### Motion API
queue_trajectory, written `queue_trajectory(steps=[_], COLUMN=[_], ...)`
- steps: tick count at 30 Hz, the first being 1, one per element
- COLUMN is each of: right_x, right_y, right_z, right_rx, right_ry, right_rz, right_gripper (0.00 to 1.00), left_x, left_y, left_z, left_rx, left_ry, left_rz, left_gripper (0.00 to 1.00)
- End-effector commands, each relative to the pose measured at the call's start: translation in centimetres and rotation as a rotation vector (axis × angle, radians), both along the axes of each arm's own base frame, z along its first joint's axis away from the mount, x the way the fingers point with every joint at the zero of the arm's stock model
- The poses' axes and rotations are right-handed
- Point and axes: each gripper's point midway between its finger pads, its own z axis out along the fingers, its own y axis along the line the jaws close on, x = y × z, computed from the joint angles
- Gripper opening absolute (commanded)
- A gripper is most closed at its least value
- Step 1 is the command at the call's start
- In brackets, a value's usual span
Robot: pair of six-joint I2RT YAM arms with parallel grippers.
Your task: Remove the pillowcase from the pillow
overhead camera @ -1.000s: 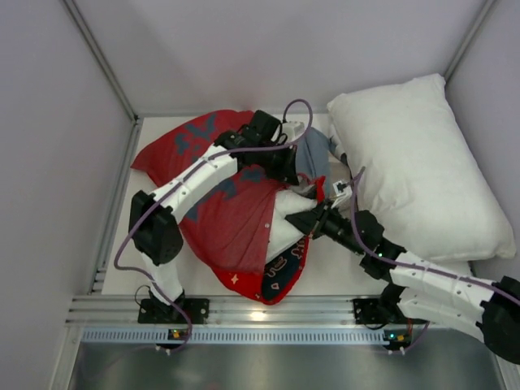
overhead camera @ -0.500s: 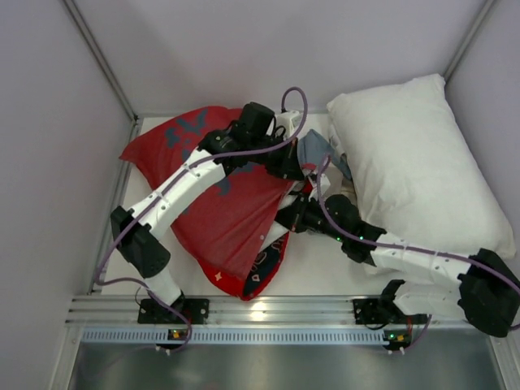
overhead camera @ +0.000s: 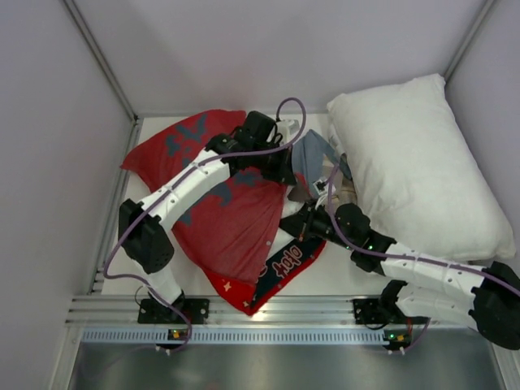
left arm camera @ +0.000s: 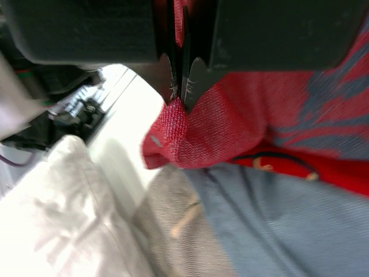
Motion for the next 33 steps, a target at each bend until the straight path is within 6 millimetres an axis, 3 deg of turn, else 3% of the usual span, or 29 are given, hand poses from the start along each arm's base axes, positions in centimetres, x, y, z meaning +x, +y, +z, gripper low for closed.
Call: queue_trajectory(steps=[1, 2, 4, 5, 6, 7, 8, 9, 14, 17, 19, 20, 21, 23, 24, 26, 27, 28, 29, 30, 33], right_x=[0.6, 0.9, 2.2, 2.8, 3.1, 3.3, 3.5, 3.6, 4.1, 4.4, 4.6, 4.9, 5.0, 5.5, 5.7, 5.9, 5.9, 5.9, 5.7, 5.7, 5.0], right_y=[-1.6, -2.7, -6.2, -7.6, -9.8, -10.9, -12.0, -13.6, -18.1, -19.5, -19.0, -18.0, -17.5, -15.4, -14.6, -12.4, -11.6, -11.0, -10.0, -9.5, -8.2], right_z=[8.0, 6.5, 8.2, 8.3, 8.0, 8.9, 8.7, 9.2, 10.0, 9.6, 9.4, 8.9, 8.8, 8.0, 7.8, 6.9, 6.6, 6.3, 5.6, 5.2, 4.2], right_rx=[0.145, 0.067, 0.060, 0.041, -0.004, -0.006, -0.037, -0.050, -0.114, -0.163, -0.168, -0.185, -0.186, -0.200, -0.202, -0.202, -0.199, -0.198, -0.190, -0.174, -0.140], right_ry=[-0.149, -0.132, -0.166, -0.168, -0.166, -0.179, -0.182, -0.183, -0.179, -0.169, -0.161, -0.145, -0.140, -0.123, -0.116, -0.087, -0.077, -0.067, -0.038, -0.032, 0.002], right_rz=[-0.101, -0.146, -0.315, -0.375, -0.462, -0.504, -0.539, -0.601, -0.792, -0.856, -0.842, -0.815, -0.799, -0.733, -0.710, -0.632, -0.606, -0.583, -0.546, -0.527, -0.464], right_gripper=[0.00, 0.00, 0.00, 0.00, 0.00, 0.00, 0.00, 0.00, 0.00, 0.00, 0.00, 0.00, 0.00, 0.00, 0.00, 0.00, 0.00, 0.00, 0.00, 0.00, 0.00], left_x=[2.4, 2.2, 2.2, 1.8, 1.7, 1.5, 1.1, 0.9, 0.9, 1.3, 1.2, 0.9, 0.5, -1.3, -2.6, -4.6, -6.8, -8.2, -8.9, -11.6, -15.1], left_y=[4.1, 5.1, 7.0, 7.7, 8.4, 9.4, 10.1, 11.1, 15.3, 18.2, 18.6, 18.1, 17.4, 15.3, 13.9, 12.8, 10.9, 10.2, 9.7, 7.8, 6.1], left_z=[1.0, 1.6, 0.7, 1.6, 1.5, 0.7, 1.3, 0.1, -0.8, -0.9, -0.3, 0.6, 1.3, 3.8, 4.6, 6.2, 6.1, 6.4, 5.9, 4.4, 2.2], left_rx=[0.080, 0.082, 0.110, 0.097, 0.106, 0.124, 0.116, 0.142, 0.172, 0.173, 0.145, 0.112, 0.072, -0.040, -0.066, -0.085, -0.096, -0.105, -0.094, -0.092, -0.059], left_ry=[-0.123, -0.142, -0.141, -0.164, -0.168, -0.155, -0.172, -0.152, -0.146, -0.146, -0.144, -0.152, -0.142, -0.144, -0.149, -0.197, -0.180, -0.182, -0.176, -0.127, -0.122], left_rz=[0.145, 0.168, 0.207, 0.220, 0.235, 0.252, 0.267, 0.289, 0.396, 0.486, 0.493, 0.472, 0.449, 0.354, 0.306, 0.274, 0.224, 0.209, 0.221, 0.176, 0.208], left_gripper=[0.00, 0.00, 0.00, 0.00, 0.00, 0.00, 0.00, 0.00, 0.00, 0.00, 0.03, 0.16, 0.43, 0.62, 0.99, 0.99, 0.99, 0.99, 0.99, 0.99, 0.99])
